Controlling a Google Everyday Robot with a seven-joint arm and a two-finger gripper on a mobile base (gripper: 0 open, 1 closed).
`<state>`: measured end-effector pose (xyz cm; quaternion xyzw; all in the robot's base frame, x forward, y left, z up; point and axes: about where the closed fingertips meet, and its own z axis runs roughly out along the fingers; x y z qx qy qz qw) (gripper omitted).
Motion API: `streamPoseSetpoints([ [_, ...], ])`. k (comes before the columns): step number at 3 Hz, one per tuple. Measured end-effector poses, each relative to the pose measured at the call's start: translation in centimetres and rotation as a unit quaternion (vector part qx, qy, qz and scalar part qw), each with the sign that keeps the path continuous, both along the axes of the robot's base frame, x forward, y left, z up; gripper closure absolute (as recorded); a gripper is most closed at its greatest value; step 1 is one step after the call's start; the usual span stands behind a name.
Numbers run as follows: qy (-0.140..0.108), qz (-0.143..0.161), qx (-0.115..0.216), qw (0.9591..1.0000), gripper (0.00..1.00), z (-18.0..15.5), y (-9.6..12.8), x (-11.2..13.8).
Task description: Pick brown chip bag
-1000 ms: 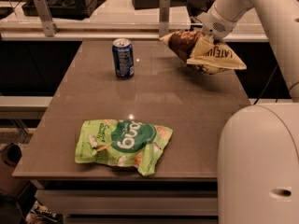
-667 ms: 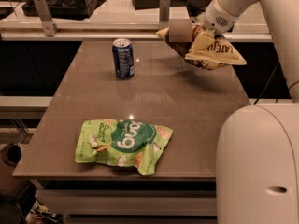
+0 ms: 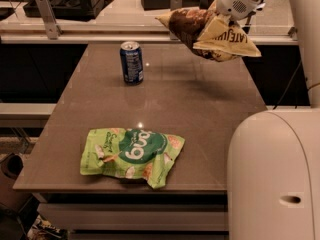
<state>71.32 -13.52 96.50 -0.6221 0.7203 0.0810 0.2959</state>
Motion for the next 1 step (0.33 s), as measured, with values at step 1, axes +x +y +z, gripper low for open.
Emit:
streamPoseSetpoints([
  [1,-0.026,0.013,0.003,0.9996,1.00,2.87,0.66,-0.83],
])
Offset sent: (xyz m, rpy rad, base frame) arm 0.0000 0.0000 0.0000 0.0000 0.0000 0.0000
